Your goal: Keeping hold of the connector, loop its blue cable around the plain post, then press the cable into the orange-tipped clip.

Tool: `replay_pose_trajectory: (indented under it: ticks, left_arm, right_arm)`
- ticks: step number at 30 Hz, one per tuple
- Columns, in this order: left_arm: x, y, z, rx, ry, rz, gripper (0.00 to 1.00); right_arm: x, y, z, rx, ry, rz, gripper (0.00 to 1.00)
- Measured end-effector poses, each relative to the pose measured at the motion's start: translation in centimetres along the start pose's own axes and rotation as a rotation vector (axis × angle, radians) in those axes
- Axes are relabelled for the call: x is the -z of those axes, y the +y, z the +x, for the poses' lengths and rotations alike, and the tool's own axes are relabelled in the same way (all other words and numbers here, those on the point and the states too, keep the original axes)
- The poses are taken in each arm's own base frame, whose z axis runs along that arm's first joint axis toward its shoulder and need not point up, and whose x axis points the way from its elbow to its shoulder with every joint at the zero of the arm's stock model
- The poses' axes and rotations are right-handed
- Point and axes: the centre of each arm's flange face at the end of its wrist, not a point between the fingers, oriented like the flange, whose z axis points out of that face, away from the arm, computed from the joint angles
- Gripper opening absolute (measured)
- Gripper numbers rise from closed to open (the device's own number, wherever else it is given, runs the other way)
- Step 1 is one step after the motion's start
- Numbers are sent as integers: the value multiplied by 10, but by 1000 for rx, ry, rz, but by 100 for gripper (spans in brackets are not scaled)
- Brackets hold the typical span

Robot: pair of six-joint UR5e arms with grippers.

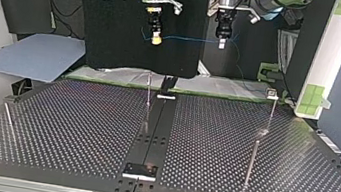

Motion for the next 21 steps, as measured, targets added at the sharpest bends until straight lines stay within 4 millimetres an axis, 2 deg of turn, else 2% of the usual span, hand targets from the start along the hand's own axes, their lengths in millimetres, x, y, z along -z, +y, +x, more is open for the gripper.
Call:
replay_pose_trajectory:
  ticks: [6, 14, 21]
  left_arm:
    - [1, 4, 2, -18, 14, -1, 0]
    - [-3, 11, -19, -77, 25, 3, 0]
    - [-2, 11, -23, -86, 32, 3, 0]
  right_arm:
    - [0, 0, -1, 0, -1, 0, 0]
    - [0, 0, -1, 0, -1, 0, 0]
    - [0, 0, -1, 0, -1, 0, 0]
